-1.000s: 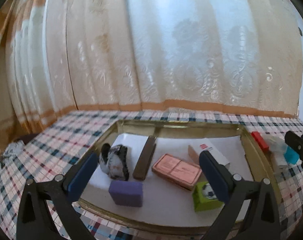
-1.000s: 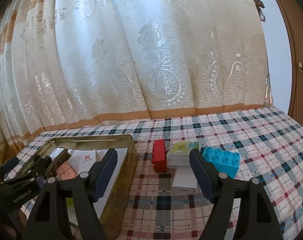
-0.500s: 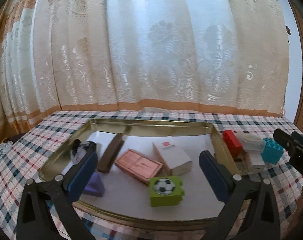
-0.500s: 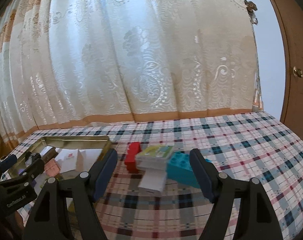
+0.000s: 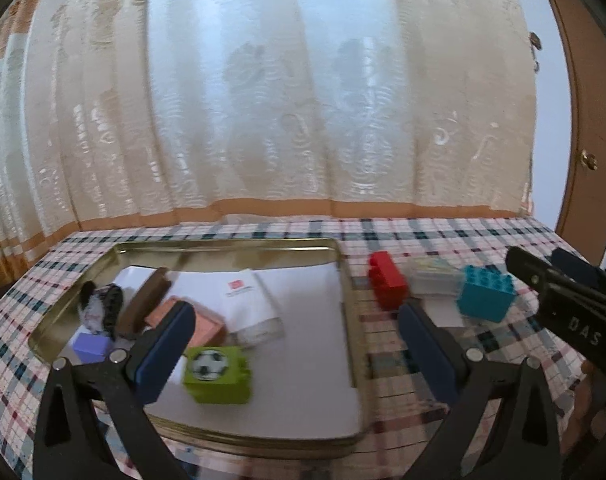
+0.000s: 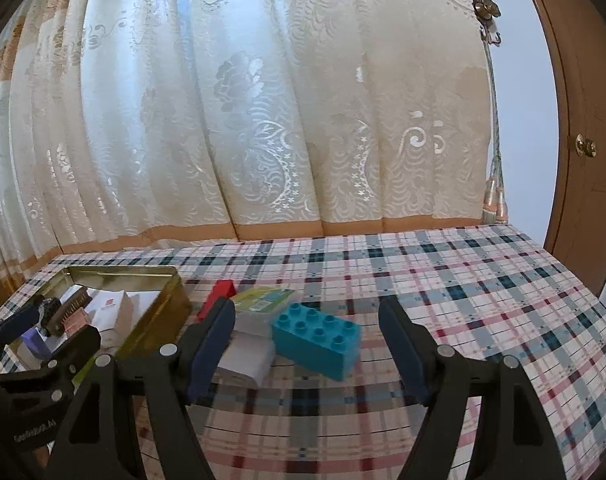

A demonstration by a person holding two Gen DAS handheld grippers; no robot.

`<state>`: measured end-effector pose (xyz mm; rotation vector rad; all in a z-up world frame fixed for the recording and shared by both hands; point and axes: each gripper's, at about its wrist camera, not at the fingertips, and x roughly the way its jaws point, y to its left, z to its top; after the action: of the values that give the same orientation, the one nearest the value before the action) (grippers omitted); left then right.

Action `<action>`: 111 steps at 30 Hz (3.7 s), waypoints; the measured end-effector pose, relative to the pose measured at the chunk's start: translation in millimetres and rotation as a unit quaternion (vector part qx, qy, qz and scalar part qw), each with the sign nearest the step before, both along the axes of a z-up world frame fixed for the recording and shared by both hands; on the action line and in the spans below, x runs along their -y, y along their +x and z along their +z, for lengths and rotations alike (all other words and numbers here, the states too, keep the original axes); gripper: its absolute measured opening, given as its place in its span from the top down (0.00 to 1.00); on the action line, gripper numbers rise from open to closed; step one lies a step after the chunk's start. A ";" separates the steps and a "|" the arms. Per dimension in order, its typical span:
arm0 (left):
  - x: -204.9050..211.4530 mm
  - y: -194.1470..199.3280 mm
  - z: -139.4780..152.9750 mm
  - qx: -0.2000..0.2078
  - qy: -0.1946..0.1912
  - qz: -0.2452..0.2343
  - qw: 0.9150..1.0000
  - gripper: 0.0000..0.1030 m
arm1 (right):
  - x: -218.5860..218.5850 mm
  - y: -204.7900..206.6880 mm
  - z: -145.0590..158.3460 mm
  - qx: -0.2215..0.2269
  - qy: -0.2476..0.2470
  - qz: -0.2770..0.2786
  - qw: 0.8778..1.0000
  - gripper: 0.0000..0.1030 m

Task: Organize rigid objects
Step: 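Withdraw both open tools from the tray toward the remaining bricks, then grasp the white block with the left tool while the right grasps the blue brick, then lift and carry the white block and blue brick over the tray with both tools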

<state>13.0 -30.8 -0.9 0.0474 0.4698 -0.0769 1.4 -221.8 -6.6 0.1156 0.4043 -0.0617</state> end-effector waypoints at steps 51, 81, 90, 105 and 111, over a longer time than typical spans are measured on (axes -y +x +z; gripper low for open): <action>120.1 25.7 -13.5 -0.089 0.039 -0.079 0.992 0.02 | 52.8 80.9 -40.7 -0.192 -0.004 0.183 0.964 0.67; 126.7 70.7 -42.2 -0.215 -0.030 -0.074 0.973 0.64 | 81.1 73.2 -38.7 -0.191 -0.065 0.096 0.975 0.67; 124.3 49.3 -29.9 -0.181 -0.038 -0.104 0.977 0.64 | 82.7 61.9 -25.0 -0.150 -0.010 0.122 0.981 0.67; 121.6 57.4 -38.9 -0.198 -0.028 -0.090 0.976 0.61 | 74.2 65.0 -34.6 -0.171 -0.033 0.122 0.977 0.67; 125.2 64.7 -45.2 -0.215 -0.016 -0.079 0.973 0.49 | 76.8 66.7 -37.0 -0.179 -0.028 0.121 0.976 0.67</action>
<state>77.6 -156.0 -46.1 0.0361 0.8990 -0.2541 68.2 -298.6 -43.5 -0.0027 0.7727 0.1486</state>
